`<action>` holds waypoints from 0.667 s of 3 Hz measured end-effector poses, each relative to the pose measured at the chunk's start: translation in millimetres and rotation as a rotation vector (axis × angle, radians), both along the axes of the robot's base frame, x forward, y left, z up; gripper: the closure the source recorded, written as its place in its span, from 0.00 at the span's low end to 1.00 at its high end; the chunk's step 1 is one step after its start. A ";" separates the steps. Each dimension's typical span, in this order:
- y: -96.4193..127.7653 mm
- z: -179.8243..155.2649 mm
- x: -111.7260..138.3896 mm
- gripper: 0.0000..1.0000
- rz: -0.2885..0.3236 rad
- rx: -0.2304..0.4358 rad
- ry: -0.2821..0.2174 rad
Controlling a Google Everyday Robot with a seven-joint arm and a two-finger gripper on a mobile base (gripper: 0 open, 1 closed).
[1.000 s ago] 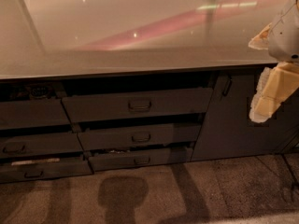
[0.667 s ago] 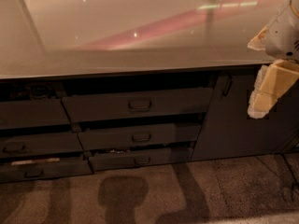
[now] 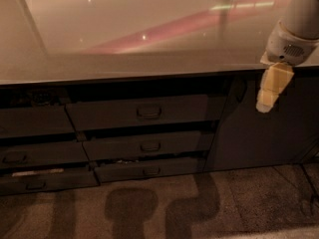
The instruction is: Open top drawer
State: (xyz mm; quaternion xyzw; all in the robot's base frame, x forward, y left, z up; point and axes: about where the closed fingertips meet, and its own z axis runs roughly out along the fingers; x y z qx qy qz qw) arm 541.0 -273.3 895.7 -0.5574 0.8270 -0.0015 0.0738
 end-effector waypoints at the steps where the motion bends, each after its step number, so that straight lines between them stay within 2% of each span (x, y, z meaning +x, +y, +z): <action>1: -10.9 -23.1 24.9 0.00 -0.023 -0.002 0.038; 2: -9.9 -25.4 31.5 0.00 -0.024 0.002 0.019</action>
Offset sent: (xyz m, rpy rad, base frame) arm 0.0210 -0.0092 -0.0195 -0.0017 0.0329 -0.0190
